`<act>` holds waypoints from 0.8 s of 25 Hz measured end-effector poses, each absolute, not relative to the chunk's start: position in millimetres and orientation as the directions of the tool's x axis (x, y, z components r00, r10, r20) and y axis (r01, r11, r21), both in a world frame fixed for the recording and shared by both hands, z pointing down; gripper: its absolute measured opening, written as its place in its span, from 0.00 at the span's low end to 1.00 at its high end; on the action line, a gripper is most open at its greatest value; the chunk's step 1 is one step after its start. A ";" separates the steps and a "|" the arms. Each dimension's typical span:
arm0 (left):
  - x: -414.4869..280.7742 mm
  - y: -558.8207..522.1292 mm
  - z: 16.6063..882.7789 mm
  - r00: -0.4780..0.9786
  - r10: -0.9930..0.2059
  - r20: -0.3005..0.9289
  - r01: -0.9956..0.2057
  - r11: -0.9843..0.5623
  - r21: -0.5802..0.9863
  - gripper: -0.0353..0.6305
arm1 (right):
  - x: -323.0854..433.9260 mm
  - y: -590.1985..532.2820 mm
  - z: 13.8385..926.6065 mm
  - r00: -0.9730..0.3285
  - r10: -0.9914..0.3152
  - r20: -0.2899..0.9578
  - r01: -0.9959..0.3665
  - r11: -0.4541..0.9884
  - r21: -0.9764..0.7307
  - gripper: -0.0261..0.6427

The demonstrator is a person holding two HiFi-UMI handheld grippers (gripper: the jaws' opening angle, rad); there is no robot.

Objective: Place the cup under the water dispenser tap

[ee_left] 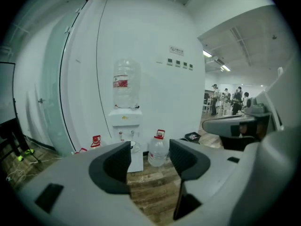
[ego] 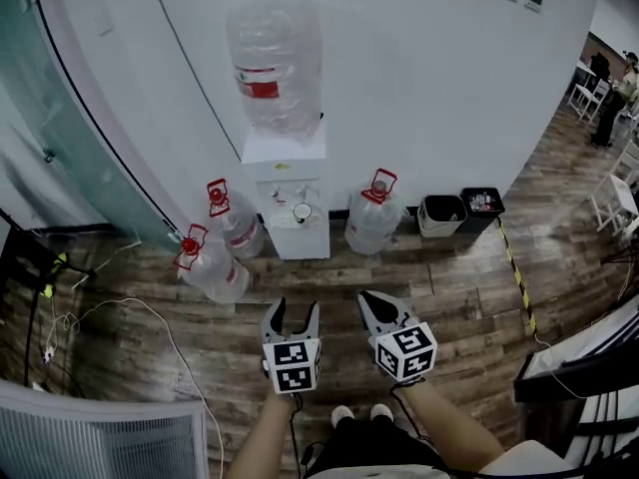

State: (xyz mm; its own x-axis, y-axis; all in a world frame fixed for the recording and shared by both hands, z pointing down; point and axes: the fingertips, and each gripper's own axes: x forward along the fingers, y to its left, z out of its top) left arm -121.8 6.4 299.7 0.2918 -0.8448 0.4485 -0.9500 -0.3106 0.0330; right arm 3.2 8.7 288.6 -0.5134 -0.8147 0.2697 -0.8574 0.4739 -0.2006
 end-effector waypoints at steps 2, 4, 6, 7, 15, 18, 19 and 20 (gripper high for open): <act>-110.1 30.0 273.9 0.319 -0.839 0.441 -0.942 -0.330 0.054 0.49 | 4.6 28.4 262.6 -0.525 -0.811 0.260 -0.851 0.489 -0.193 0.07; -96.8 58.8 257.6 0.347 -0.828 0.441 -0.933 -0.351 0.075 0.45 | 9.6 54.3 245.2 -0.534 -0.807 0.252 -0.845 0.502 -0.185 0.07; -86.3 88.1 246.1 0.359 -0.826 0.434 -0.929 -0.360 0.083 0.41 | 14.8 84.5 235.6 -0.549 -0.797 0.254 -0.836 0.524 -0.164 0.07; -82.2 102.5 241.1 0.358 -0.830 0.428 -0.930 -0.359 0.081 0.39 | 17.3 101.0 233.2 -0.560 -0.787 0.259 -0.828 0.540 -0.150 0.07; -48.1 225.6 226.9 0.307 -0.871 0.384 -0.951 -0.297 0.087 0.21 | 72.9 223.6 228.5 -0.582 -0.766 0.271 -0.813 0.555 -0.176 0.07; -43.7 266.0 223.2 0.264 -0.893 0.365 -0.964 -0.251 0.084 0.18 | 88.4 261.4 220.1 -0.584 -0.771 0.256 -0.812 0.555 -0.180 0.07; -43.2 276.3 220.9 0.250 -0.900 0.358 -0.968 -0.237 0.079 0.17 | 91.9 272.1 216.6 -0.585 -0.772 0.248 -0.811 0.558 -0.178 0.07; -42.5 285.8 219.0 0.238 -0.904 0.354 -0.971 -0.227 0.073 0.17 | 94.8 282.4 213.9 -0.588 -0.772 0.241 -0.809 0.561 -0.175 0.07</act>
